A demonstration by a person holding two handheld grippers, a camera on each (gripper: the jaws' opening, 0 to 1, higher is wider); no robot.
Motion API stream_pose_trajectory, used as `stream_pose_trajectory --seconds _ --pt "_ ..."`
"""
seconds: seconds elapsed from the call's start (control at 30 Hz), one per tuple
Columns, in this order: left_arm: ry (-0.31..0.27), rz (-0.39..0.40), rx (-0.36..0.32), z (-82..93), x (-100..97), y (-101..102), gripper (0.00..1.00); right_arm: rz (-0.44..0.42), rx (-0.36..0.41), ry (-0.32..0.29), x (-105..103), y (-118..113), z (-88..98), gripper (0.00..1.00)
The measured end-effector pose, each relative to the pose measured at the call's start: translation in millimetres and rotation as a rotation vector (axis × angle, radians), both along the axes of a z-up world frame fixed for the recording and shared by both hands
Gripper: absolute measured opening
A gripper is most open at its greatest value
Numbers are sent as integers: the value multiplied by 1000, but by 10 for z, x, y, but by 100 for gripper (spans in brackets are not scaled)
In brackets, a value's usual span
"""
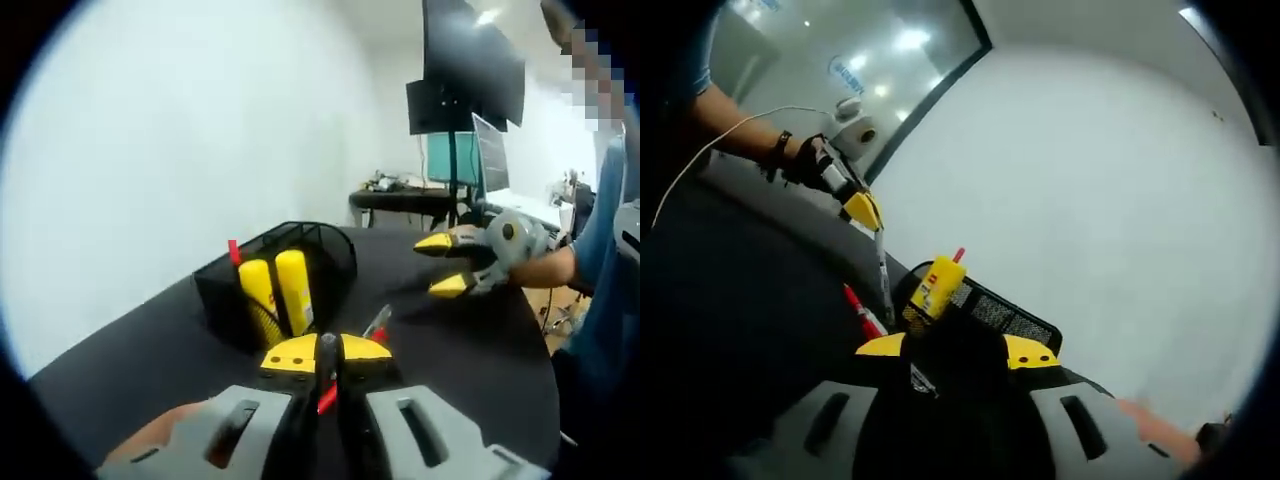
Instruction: Pick up pens and glue sticks and place them into the holder.
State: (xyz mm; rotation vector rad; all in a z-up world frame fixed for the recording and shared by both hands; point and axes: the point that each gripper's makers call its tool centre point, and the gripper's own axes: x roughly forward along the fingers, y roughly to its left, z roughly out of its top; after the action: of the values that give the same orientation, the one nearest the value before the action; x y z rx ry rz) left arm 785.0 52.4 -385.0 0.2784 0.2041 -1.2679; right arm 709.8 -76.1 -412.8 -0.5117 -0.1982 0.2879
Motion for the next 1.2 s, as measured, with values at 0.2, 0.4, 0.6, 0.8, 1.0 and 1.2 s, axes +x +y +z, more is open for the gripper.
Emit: stream_pose_trajectory --seconds 0.2,0.4,0.6,0.8,1.0,1.2 --pt "-1 0 -51 120 -107 -149 4 19 11 15 2 17 -18 32" --pt "-28 -21 -55 227 -202 -341 4 67 51 65 -1 67 -64 32" --pt "-24 -20 -72 269 -205 -389 4 181 334 216 291 451 127 33" --pt "-34 -23 -87 361 -257 -388 4 186 290 241 551 832 75 31" --pt "-37 -36 -109 417 -293 -408 3 242 380 309 619 1062 -32 25" --pt "-31 -35 -120 360 -296 -415 3 208 431 307 633 936 -66 5"
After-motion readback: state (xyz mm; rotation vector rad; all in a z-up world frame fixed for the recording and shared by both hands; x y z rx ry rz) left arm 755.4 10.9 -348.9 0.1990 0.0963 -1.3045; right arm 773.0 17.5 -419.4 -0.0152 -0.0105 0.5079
